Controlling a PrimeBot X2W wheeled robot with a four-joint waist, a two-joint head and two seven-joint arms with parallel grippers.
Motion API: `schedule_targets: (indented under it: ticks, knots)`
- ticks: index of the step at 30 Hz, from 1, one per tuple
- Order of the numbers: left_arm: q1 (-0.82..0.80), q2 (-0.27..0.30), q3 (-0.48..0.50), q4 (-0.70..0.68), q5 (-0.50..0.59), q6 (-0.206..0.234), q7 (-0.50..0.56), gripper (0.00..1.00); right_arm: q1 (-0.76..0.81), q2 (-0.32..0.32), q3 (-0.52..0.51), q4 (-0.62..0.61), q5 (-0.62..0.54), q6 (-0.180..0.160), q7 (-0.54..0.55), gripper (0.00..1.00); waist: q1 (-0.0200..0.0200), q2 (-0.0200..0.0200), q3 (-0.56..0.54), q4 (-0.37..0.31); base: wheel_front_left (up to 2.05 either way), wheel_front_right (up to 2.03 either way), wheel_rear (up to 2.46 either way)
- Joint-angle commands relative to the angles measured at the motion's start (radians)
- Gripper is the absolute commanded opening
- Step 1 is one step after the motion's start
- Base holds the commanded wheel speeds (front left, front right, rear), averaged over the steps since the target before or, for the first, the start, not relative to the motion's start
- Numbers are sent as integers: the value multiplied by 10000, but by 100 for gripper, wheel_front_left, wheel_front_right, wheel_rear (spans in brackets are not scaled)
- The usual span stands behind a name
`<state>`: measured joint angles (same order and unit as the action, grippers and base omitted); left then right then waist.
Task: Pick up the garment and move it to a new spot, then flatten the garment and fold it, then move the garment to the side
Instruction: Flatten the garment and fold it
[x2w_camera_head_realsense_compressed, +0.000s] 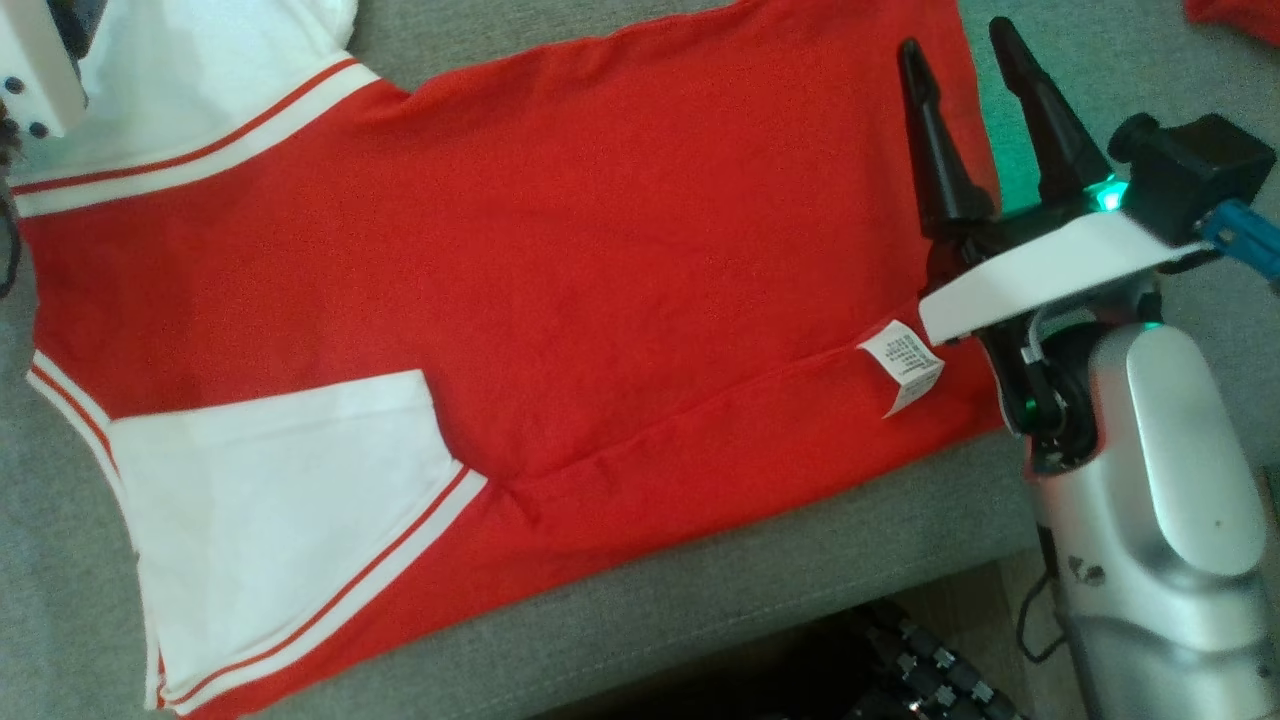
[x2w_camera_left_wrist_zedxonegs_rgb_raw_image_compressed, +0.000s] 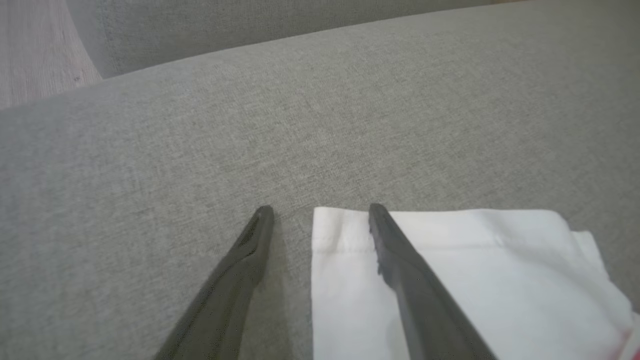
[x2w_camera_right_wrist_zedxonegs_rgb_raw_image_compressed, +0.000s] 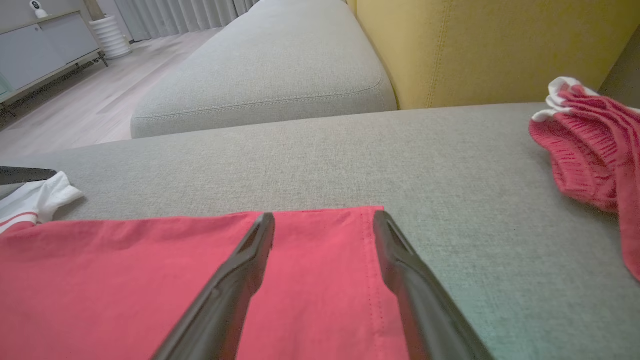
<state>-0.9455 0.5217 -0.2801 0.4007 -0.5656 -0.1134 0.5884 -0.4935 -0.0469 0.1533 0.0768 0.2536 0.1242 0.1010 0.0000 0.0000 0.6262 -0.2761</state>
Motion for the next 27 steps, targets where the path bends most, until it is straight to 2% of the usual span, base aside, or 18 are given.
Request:
schedule_targets:
  ticks: [1,2,4,11,19,27]
  knots:
    - [-299,569,212,-181,35,15,142,48,-206,-36,140,-391,-74,65,-32,100,0,0,12,-16,0,0,0]
    - [-318,576,177,-169,14,3,175,37,-242,-47,143,-408,-100,65,-12,100,0,0,16,-16,0,0,0]
    - [-345,577,98,-138,-33,-19,238,0,-336,-98,160,-427,-158,65,59,100,0,0,10,2,0,0,0]
    - [-348,547,-124,-282,-182,-83,87,0,-907,-573,135,-19,-359,65,677,100,0,0,-261,299,0,0,0]
    - [-159,223,-315,-942,-396,-134,-1102,0,-1976,-1467,-271,1659,-1006,65,2131,100,0,0,-781,965,0,0,0]
    - [330,194,-548,-2053,-755,-159,-1800,0,-2700,-2309,86,3083,-979,65,3293,100,0,0,-946,1668,0,0,0]
